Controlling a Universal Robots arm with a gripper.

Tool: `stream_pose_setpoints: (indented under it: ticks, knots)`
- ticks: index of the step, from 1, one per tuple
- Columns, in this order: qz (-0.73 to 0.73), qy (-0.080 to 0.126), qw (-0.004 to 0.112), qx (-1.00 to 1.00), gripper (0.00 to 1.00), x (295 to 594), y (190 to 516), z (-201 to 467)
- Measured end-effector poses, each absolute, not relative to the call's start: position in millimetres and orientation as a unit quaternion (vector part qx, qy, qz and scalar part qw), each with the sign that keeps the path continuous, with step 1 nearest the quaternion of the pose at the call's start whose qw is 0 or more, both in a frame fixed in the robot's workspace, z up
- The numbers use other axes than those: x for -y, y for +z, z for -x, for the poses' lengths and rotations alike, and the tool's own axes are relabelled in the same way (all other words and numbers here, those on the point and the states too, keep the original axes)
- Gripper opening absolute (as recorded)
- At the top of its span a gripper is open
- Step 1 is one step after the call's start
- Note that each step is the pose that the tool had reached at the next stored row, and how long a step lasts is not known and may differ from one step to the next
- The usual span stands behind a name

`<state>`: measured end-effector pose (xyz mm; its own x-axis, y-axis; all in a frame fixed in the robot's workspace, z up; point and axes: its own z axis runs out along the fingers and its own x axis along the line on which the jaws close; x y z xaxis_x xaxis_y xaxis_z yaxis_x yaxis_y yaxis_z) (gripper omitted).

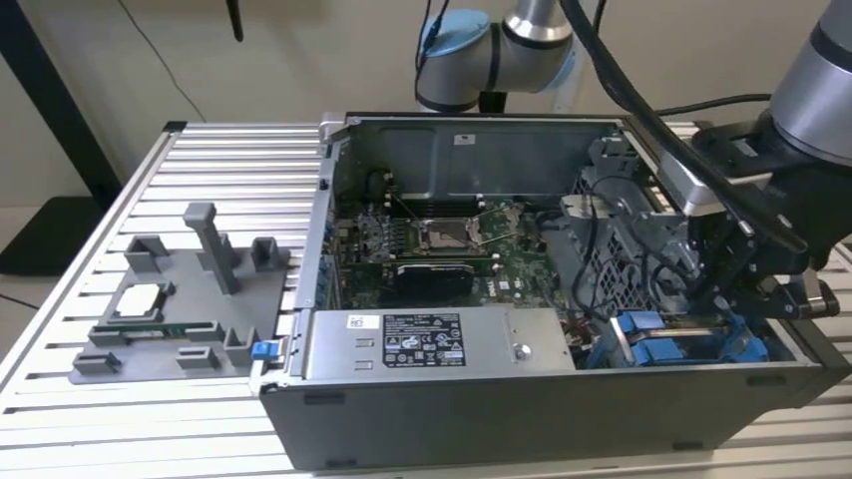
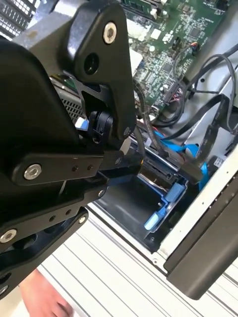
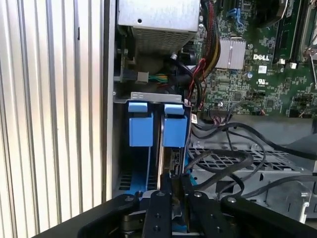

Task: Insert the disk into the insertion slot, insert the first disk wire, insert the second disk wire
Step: 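Insert the first disk wire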

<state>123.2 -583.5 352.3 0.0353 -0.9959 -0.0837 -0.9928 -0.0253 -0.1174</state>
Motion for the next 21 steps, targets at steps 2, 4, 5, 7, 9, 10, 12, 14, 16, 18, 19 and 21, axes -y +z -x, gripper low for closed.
stream_pose_setpoints:
  ticks: [2,4,5,7,9,10,12,14,16,18,19,21]
  knots:
    - [0.716,-0.011,0.071,-0.694,0.00,583.5,349.7,-127.3]
    - [0.716,-0.011,0.071,-0.694,0.00,583.5,347.3,-132.6]
    - [0.716,-0.011,0.071,-0.694,0.00,583.2,346.1,-134.6]
    - [0.716,-0.011,0.071,-0.694,0.00,582.8,344.5,-136.1]
    - [0.717,-0.011,0.071,-0.694,0.00,582.5,343.3,-136.1]
    - [0.717,-0.011,0.071,-0.693,0.00,582.3,342.9,-136.1]
    - [0.719,-0.011,0.072,-0.691,0.00,581.4,342.2,-136.1]
    - [0.719,-0.011,0.072,-0.691,0.00,579.5,342.0,-136.2]
    - [0.719,-0.010,0.071,-0.691,0.00,578.6,340.9,-136.5]
    - [0.719,-0.010,0.071,-0.691,0.00,578.6,339.4,-137.4]
    - [0.719,-0.009,0.070,-0.691,0.00,578.5,338.8,-138.0]
    - [0.719,-0.009,0.069,-0.691,0.00,578.3,338.3,-139.1]
